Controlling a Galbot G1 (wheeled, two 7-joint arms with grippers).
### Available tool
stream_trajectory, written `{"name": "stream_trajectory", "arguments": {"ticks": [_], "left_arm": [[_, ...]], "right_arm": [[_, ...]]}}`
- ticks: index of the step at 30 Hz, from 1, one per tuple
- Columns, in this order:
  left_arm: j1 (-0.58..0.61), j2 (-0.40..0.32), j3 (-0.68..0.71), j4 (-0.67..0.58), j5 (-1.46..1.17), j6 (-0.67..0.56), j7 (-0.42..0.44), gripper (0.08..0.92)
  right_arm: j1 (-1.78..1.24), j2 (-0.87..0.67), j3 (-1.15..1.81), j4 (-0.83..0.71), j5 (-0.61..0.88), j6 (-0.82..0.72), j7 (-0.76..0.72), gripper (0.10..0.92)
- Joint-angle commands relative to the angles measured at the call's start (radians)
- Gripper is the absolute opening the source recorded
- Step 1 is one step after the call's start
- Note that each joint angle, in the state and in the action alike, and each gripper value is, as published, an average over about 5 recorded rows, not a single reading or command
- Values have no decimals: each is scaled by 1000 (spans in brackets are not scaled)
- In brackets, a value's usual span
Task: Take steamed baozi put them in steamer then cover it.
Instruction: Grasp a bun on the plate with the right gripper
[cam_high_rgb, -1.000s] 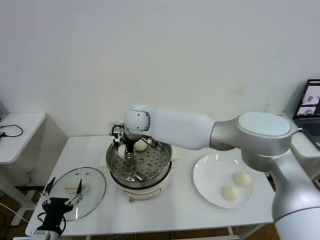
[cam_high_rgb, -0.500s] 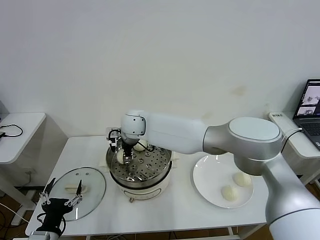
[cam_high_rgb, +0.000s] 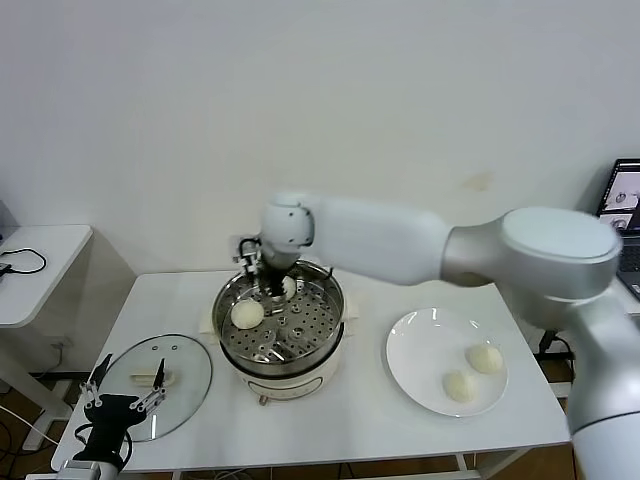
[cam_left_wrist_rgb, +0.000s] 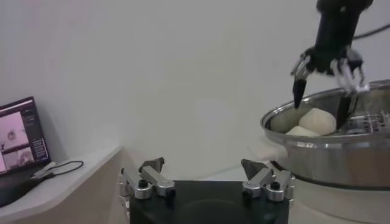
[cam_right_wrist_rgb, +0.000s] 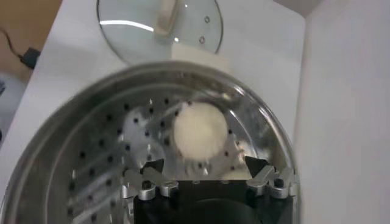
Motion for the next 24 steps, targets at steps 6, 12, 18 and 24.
{"name": "stream_trajectory", "arguments": {"ticks": [6, 12, 18, 24], "left_arm": [[-5, -6, 20, -2, 7, 4, -2, 823], [1, -6, 24, -15, 16, 11, -4, 823], [8, -23, 38, -19, 35, 14, -6, 823], [20, -33, 39, -16, 45, 11, -9, 823]], "right_arm": [[110, -563, -60, 384, -163, 160, -163, 823], [-11, -745, -54, 443, -280, 190, -144, 823], [-222, -841, 50, 454, -389, 214, -113, 823], [-454, -905, 226, 466, -493, 228, -92, 823]]}}
